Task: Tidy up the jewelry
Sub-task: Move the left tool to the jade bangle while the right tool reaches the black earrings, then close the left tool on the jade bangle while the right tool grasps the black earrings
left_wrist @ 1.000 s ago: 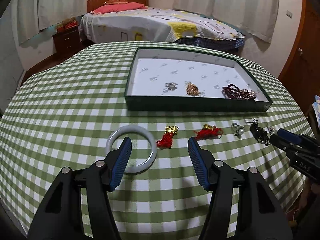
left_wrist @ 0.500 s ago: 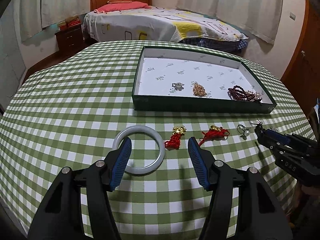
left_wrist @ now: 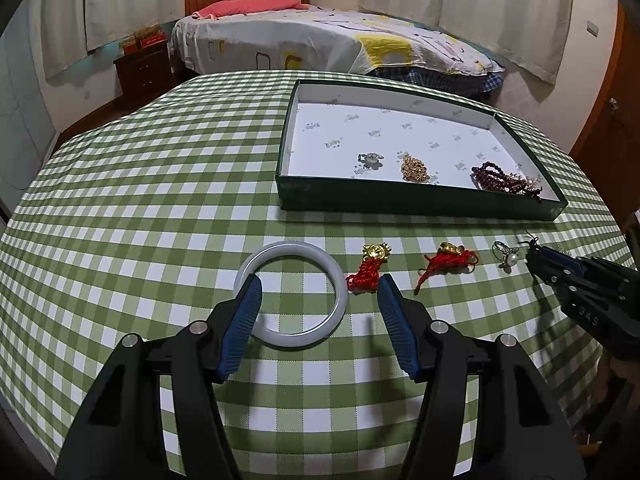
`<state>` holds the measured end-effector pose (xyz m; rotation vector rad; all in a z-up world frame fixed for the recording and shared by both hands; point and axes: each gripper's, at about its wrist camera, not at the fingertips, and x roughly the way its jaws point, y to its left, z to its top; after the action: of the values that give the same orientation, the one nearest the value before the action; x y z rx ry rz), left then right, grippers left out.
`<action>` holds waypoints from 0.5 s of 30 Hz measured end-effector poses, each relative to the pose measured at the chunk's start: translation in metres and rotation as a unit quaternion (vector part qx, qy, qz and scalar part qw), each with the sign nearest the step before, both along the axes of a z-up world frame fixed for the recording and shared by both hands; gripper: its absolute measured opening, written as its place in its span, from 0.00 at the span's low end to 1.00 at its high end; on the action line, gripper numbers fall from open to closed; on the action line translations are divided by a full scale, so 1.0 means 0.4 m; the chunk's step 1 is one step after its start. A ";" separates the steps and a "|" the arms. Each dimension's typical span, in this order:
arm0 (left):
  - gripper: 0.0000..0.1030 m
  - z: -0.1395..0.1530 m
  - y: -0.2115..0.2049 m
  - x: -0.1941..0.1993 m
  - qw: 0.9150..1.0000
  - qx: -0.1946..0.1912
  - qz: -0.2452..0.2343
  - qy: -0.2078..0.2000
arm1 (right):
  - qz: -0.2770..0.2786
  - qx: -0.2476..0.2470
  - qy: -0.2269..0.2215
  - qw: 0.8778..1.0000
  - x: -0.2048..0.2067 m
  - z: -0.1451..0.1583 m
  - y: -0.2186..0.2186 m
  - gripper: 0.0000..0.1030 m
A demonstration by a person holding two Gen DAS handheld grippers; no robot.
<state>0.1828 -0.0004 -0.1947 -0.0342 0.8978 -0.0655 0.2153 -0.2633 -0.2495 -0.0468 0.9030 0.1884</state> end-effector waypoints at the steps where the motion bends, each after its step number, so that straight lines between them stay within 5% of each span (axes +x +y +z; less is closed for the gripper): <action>1: 0.58 -0.003 0.001 0.001 1.000 -0.001 -0.001 0.002 | -0.001 0.001 0.001 1.000 -0.006 0.000 -0.005 0.17; 15: 0.62 -0.031 0.019 0.019 1.000 0.015 0.012 0.012 | -0.008 0.010 0.007 1.000 -0.034 0.000 -0.032 0.17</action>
<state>0.1906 0.0073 -0.2070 -0.0178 0.9230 -0.0293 0.2018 -0.2762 -0.2494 -0.0199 0.9149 0.1818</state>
